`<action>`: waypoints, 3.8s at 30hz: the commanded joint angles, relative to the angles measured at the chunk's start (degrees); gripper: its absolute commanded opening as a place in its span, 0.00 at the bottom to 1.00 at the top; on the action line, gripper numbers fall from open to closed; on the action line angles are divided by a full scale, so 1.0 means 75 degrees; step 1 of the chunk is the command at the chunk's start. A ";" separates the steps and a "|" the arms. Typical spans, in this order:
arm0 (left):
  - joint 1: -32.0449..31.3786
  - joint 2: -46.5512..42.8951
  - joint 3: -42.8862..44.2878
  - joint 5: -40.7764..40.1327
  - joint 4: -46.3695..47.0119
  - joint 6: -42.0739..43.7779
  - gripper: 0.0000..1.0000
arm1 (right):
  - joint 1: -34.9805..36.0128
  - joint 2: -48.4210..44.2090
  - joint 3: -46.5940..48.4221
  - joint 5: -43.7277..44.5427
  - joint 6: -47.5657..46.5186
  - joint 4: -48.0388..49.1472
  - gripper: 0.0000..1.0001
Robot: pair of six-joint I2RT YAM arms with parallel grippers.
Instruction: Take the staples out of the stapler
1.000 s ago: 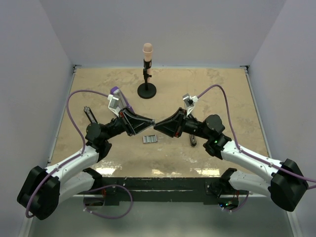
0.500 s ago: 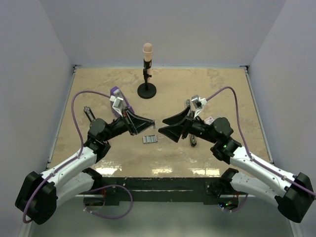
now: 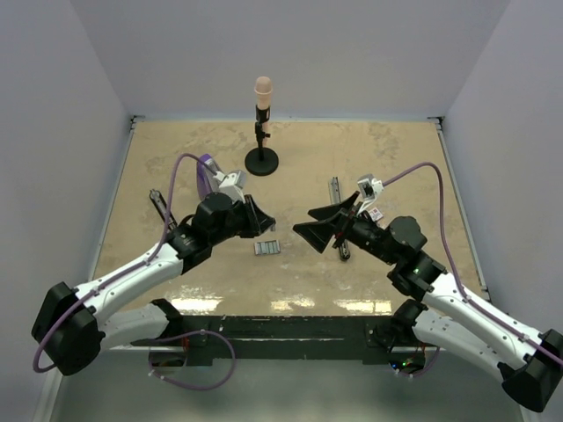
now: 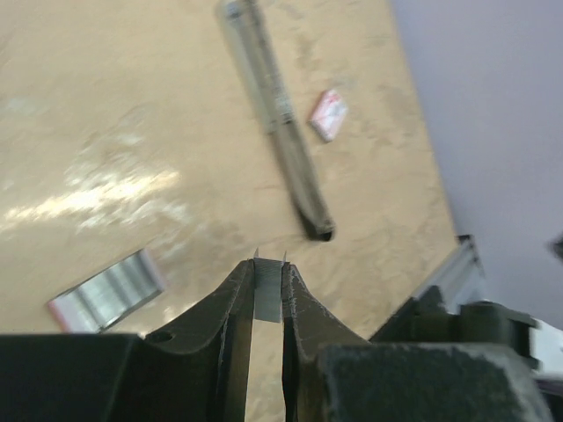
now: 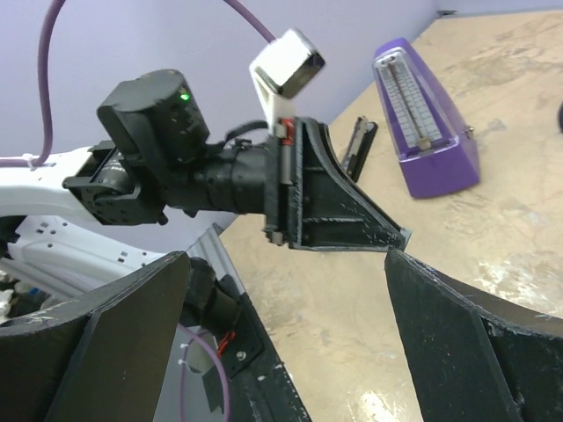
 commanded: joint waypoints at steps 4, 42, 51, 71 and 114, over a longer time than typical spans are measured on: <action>-0.0287 0.1056 0.0898 -0.2128 -0.2395 -0.0424 0.17 | 0.0009 -0.0641 0.0045 0.0680 -0.0399 -0.0723 0.99; -0.0580 0.3765 0.1777 -0.2282 -0.2770 -0.1691 0.26 | 0.0009 -0.1345 0.0104 0.1348 -0.0844 -0.1614 0.99; -0.0440 0.3123 0.1965 -0.2692 -0.3215 -0.1388 0.27 | 0.0009 -0.0680 -0.0002 0.1616 -0.0973 -0.1544 0.99; 0.1529 0.2206 -0.0355 0.0354 -0.0955 -0.0660 0.30 | 0.0512 0.6130 0.3067 0.1301 -0.2976 -0.1730 0.65; 0.1541 0.2710 -0.0859 0.0413 -0.0333 -0.0473 0.27 | 0.0724 0.8311 0.3854 0.1676 -0.3587 -0.2083 0.43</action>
